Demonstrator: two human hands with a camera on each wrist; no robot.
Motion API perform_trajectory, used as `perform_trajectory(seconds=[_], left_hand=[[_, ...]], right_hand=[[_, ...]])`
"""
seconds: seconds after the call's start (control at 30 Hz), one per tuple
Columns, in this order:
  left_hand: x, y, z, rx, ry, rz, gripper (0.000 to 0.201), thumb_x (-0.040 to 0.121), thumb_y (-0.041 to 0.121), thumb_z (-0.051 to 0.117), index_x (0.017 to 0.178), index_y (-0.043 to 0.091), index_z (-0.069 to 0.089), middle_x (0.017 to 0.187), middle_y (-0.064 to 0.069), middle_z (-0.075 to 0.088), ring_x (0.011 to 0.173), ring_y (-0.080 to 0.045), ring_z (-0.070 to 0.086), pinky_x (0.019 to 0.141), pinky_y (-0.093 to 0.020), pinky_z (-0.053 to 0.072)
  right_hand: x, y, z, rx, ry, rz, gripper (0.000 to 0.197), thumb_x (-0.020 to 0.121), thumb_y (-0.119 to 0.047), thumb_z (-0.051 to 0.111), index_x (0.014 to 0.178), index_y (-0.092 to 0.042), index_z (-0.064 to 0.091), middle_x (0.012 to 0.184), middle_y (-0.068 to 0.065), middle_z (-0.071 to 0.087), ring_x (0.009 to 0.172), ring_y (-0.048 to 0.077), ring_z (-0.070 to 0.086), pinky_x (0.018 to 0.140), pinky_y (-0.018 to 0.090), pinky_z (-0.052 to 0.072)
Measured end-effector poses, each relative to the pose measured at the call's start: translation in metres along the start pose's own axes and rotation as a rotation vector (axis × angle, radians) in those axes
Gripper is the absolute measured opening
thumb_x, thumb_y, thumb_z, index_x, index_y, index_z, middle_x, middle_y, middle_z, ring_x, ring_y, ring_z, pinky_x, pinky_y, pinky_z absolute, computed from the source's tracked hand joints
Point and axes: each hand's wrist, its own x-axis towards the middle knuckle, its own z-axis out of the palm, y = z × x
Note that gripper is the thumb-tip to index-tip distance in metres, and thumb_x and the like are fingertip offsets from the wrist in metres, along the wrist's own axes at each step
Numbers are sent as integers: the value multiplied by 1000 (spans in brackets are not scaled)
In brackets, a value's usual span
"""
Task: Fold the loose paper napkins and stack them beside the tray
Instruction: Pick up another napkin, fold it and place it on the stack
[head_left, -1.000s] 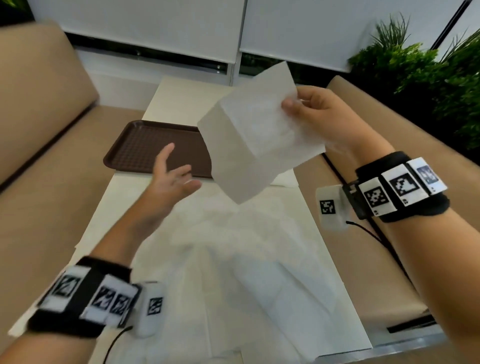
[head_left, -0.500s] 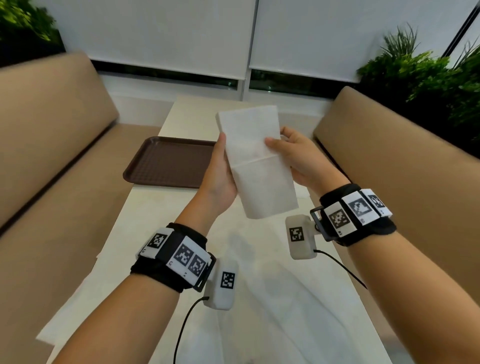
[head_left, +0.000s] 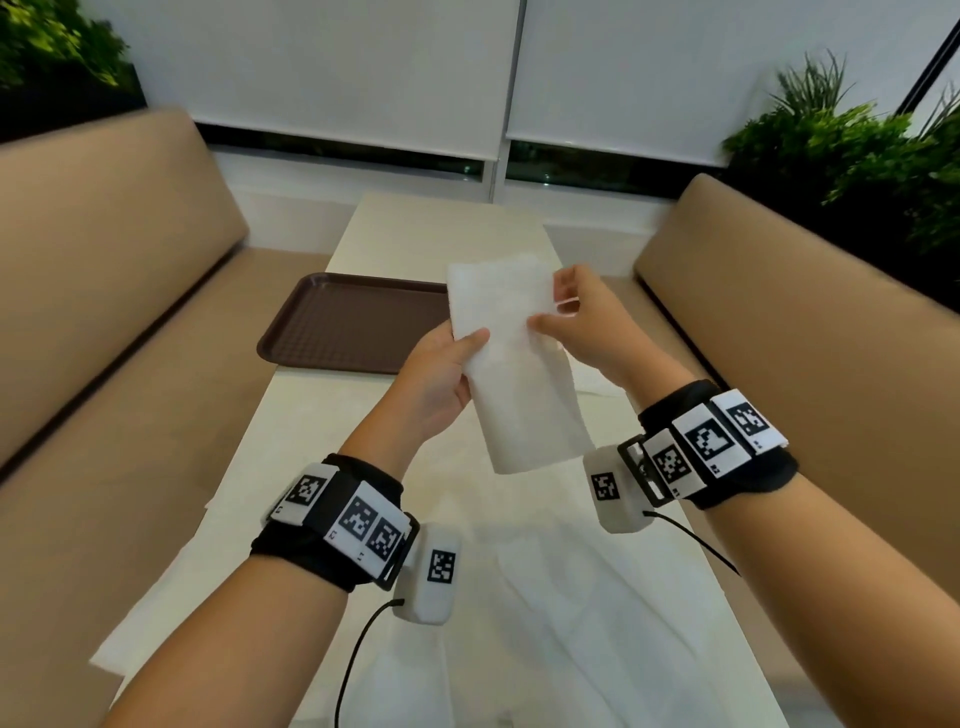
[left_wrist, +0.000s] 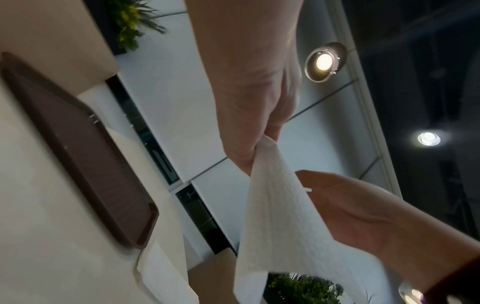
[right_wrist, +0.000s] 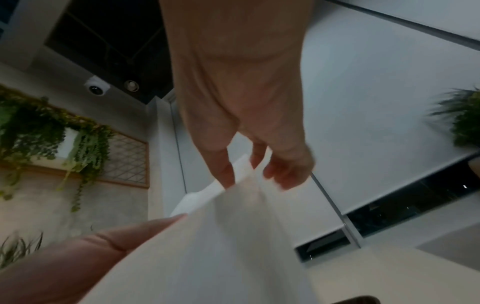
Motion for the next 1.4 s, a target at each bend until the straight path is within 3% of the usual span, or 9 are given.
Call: perform_trajectory(seconds=[0.13,0.3,0.47,0.67,0.87,0.97,1.1,1.27,1.4], left_hand=[[-5,9,2,293,-145,-27,19,96,16,51,110,18,64,105,-1,71,98,-18,67,82,-30,54],[-6,13,3,422,-253,-36,20,96,22,53,110,14,65,105,-3,71,96,-17,68,80,-28,55],[-9,-3,-14,376,-146,-7,22,95,22,54,106,11,69,102,-9,71,90,-19,67,80,-31,52],[-3,-21,-27,342,55,42,14,89,21,63,97,12,71,91,-2,73,84,-17,68,71,-27,56],[11,-30,-47,293,176,49,23,95,11,54,113,23,60,98,-3,68,90,-16,66,70,-26,57],[29,-42,-52,381,206,13,30,96,5,50,92,33,59,93,-10,63,82,-22,62,68,-35,51],[66,-76,-56,615,144,-166,51,92,-7,41,59,22,69,85,-9,63,75,-24,52,60,-27,35],[135,-91,-33,641,83,-195,30,89,-5,50,94,18,68,114,-10,62,102,-25,59,79,-34,49],[189,-101,-10,707,85,-118,27,87,-4,58,105,15,63,117,-11,57,89,-19,56,64,-22,48]], right_hand=[[-2,-23,-18,-157,-100,-191,70,78,-42,73,135,-21,39,128,-3,47,113,9,44,92,23,40],[6,-34,-24,-229,-278,-195,35,86,-34,67,102,-3,65,97,13,68,84,20,64,82,40,55],[12,-18,-30,-127,-204,-143,32,91,-33,61,100,-3,66,97,15,69,78,19,64,79,35,54],[20,5,-31,145,-30,-53,24,94,-30,57,101,-9,66,87,-1,67,70,6,63,60,13,53],[26,57,-27,219,10,107,17,96,-17,55,108,-10,64,88,1,63,69,9,60,57,17,52],[24,103,-14,288,8,284,20,94,-4,54,110,-16,50,78,5,56,59,14,54,49,24,47],[27,168,10,255,0,399,23,92,-1,54,75,-17,59,70,0,58,59,14,53,54,23,44],[69,201,1,257,66,438,18,88,-3,54,96,-13,67,87,-1,63,68,14,59,52,17,46],[114,214,-20,135,151,413,25,84,0,54,100,-17,62,91,4,62,64,18,56,53,24,44]])
